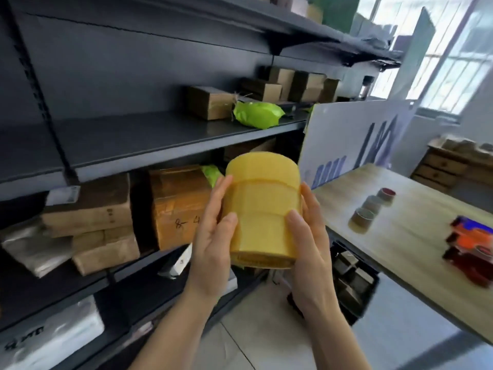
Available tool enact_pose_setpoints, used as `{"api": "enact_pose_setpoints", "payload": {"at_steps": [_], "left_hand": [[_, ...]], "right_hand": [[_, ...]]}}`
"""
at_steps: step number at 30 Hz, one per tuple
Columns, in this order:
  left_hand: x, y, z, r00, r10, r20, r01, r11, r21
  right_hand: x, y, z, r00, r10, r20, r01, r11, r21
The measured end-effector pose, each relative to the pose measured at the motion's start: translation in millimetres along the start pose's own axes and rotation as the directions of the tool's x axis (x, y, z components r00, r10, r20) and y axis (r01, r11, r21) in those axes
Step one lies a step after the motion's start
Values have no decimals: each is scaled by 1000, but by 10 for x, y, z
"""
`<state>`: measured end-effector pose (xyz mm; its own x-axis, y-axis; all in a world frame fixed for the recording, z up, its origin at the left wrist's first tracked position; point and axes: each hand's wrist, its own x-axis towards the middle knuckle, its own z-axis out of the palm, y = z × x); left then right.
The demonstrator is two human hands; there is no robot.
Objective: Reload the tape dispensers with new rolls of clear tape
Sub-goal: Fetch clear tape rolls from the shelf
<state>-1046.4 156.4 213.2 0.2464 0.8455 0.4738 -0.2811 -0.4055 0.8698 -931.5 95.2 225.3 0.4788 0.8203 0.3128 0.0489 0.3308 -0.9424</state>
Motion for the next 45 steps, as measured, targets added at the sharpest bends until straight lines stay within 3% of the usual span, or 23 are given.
{"api": "enact_pose_setpoints", "payload": {"at_steps": [8,16,21,30,45], "left_hand": [[176,-449,1311,962,-79,261,118,984,-136],[452,-875,2789,907,-71,415,196,944,-265],[604,-1018,3688,835,-68,547,249,932,-264],[318,-1124,5282,718,-79,691,328,914,-237],[-481,-1135,7762,672,-135,728,434,869,-239]], "right_hand": [[148,44,-1240,960,-22,-280,9,999,-48],[562,52,-2481,875,-91,-475,-11,978,-207],[790,-45,-3273,795,-136,-591,-21,968,-251],[703,-184,-4774,692,-145,-707,-58,965,-255],[424,-610,-7285,675,-102,-731,-102,968,-229]]}}
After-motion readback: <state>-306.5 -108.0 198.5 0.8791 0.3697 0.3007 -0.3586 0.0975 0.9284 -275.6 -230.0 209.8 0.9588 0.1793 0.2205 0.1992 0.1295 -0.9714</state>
